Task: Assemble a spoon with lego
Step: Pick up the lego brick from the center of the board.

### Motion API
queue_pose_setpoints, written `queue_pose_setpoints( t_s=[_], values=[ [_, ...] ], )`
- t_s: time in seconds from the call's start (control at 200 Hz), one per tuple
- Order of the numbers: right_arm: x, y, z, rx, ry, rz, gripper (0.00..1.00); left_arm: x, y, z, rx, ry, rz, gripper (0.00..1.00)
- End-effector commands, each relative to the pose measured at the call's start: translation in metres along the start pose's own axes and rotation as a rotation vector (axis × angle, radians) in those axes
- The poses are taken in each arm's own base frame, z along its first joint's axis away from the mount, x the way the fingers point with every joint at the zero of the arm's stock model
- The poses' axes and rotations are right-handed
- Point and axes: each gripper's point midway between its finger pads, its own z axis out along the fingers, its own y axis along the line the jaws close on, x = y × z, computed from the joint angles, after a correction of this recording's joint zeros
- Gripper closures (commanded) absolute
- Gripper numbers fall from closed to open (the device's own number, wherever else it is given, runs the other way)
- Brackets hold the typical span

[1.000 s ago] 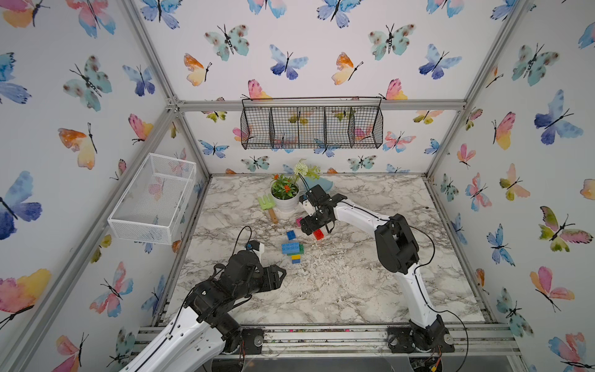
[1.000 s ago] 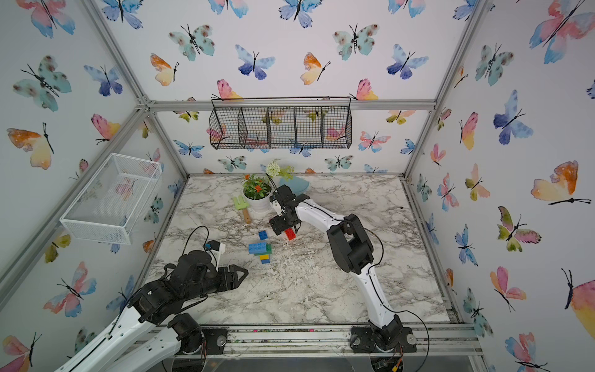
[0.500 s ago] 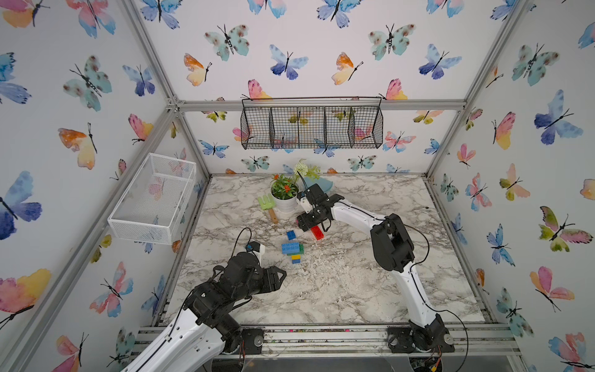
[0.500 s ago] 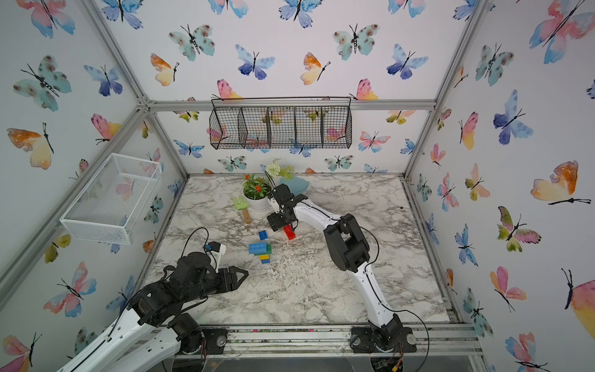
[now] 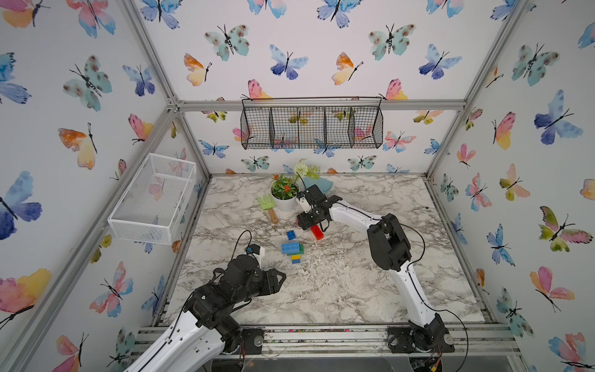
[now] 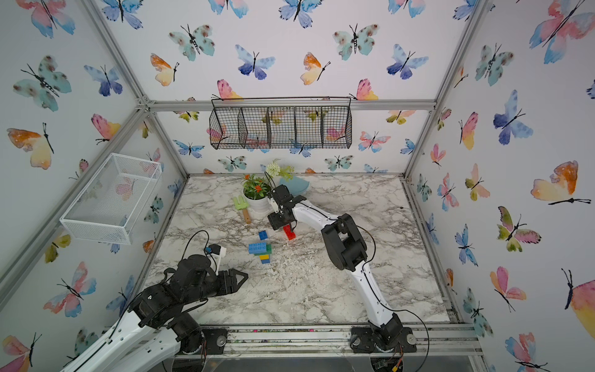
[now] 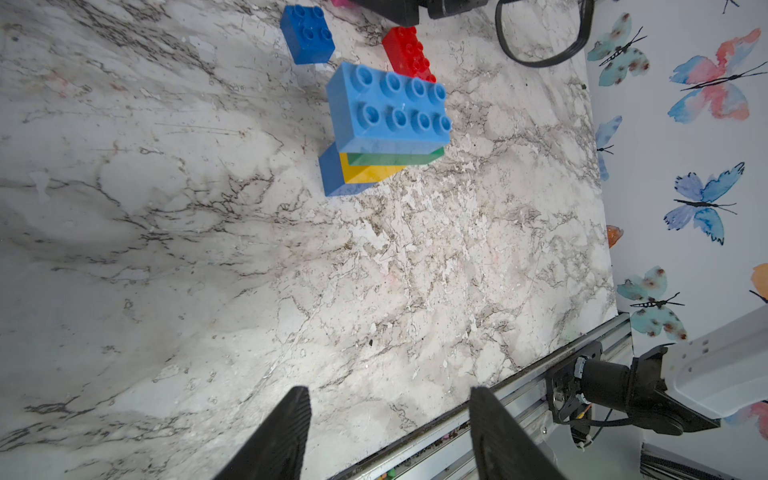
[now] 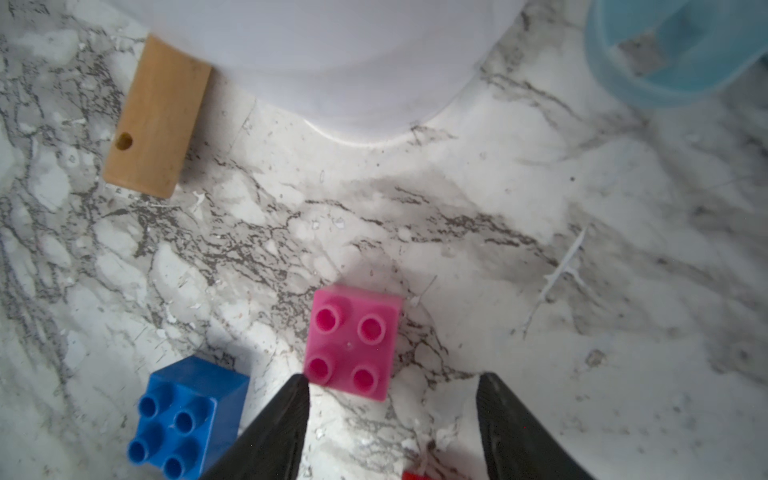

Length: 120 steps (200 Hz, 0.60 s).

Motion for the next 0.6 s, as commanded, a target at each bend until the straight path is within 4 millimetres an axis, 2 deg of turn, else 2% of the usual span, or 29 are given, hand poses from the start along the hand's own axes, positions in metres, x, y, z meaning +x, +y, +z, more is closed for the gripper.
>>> queue_pose_setpoints(
  t_s=[0.0, 0.19, 0.501, 0.596],
  values=[
    [0.002, -0.008, 0.014, 0.037, 0.005, 0.001, 0.36, 0.002, -0.001, 0.000, 0.013, 0.004, 0.003, 0.37],
    [0.001, -0.012, 0.018, 0.055, 0.007, -0.006, 0.40, 0.003, -0.001, 0.001, 0.012, 0.009, 0.006, 0.37],
    [-0.012, -0.014, 0.012, 0.075, -0.036, 0.006, 0.42, 0.004, -0.001, 0.001, 0.012, 0.012, 0.011, 0.37],
    [-0.016, -0.022, 0.009, 0.120, -0.048, 0.021, 0.42, 0.003, -0.001, 0.001, 0.011, 0.011, 0.011, 0.37]
  ],
)
